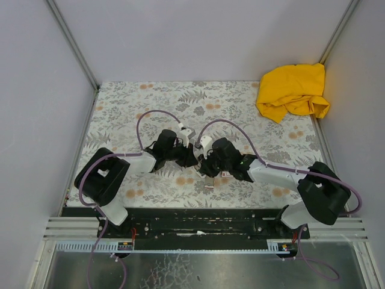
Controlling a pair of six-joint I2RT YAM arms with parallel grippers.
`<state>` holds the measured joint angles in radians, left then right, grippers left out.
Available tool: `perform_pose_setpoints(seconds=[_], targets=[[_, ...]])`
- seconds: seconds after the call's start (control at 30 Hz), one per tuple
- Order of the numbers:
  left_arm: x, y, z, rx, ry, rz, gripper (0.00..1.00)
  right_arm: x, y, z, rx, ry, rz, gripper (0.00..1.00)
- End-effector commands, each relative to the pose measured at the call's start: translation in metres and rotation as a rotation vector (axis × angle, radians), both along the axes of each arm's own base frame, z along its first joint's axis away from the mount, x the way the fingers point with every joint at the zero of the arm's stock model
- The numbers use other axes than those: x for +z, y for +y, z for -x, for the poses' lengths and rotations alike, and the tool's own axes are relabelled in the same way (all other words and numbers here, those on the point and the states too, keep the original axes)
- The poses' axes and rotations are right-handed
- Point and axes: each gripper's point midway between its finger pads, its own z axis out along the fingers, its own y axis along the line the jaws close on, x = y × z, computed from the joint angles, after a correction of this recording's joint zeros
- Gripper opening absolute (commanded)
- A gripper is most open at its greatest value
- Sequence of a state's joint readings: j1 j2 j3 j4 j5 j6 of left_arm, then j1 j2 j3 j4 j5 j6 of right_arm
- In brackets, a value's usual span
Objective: Load the staples into the stapler
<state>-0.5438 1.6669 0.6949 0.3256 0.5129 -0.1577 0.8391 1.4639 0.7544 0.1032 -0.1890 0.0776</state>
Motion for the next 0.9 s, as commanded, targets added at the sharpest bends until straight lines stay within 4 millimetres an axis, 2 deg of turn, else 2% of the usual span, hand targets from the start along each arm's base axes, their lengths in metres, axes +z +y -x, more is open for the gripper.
perform_pose_setpoints(seconds=[0.0,0.37,0.87], targets=[[-0.021,0.003,0.016,-0.041,0.056,-0.063,0.0,0.019,0.017,-0.022,-0.014,-0.098,-0.038,0.21],[-0.02,0.002,0.018,-0.049,0.055,-0.062,0.0,0.007,0.023,-0.029,-0.016,-0.092,-0.022,0.21],[-0.021,0.002,0.017,-0.045,0.057,-0.067,0.0,-0.01,0.025,-0.026,-0.015,-0.044,-0.002,0.2]])
